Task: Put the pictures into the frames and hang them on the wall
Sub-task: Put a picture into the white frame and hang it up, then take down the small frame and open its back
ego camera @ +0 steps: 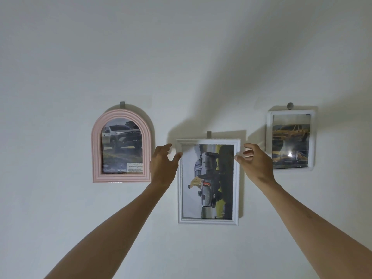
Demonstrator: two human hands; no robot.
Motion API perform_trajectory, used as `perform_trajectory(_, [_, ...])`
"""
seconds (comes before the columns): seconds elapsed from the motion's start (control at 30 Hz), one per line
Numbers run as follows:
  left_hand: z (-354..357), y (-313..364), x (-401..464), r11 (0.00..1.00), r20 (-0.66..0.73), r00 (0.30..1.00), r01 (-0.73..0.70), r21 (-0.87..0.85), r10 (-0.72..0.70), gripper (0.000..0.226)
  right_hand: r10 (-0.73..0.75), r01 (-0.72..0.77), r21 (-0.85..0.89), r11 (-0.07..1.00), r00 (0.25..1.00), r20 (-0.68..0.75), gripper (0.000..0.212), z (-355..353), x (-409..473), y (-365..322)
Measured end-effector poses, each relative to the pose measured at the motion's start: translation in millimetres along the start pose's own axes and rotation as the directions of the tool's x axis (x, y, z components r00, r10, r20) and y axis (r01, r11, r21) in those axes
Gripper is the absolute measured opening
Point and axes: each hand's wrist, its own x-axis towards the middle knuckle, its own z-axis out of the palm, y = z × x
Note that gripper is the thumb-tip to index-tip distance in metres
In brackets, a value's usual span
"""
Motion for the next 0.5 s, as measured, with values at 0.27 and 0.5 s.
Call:
perform_trajectory(0.27, [30.1,22.8,-10.3,0.812,0.003,0.857,-0.490,0.318,0.516,0.064,-0.304,0.276,-0.232,0.933,0.948,-0.097,0.047,-33.2,-2.1,3.1])
perform_trajectory(0.5, [85.8,78.0,-25.4,0.707,0.184,0.759,-0.650,0.279,0.625,0.072,-0.375,0.300,-0.392,0.870,0.918,-0.129,0.055,-84.4,23.2,27.5])
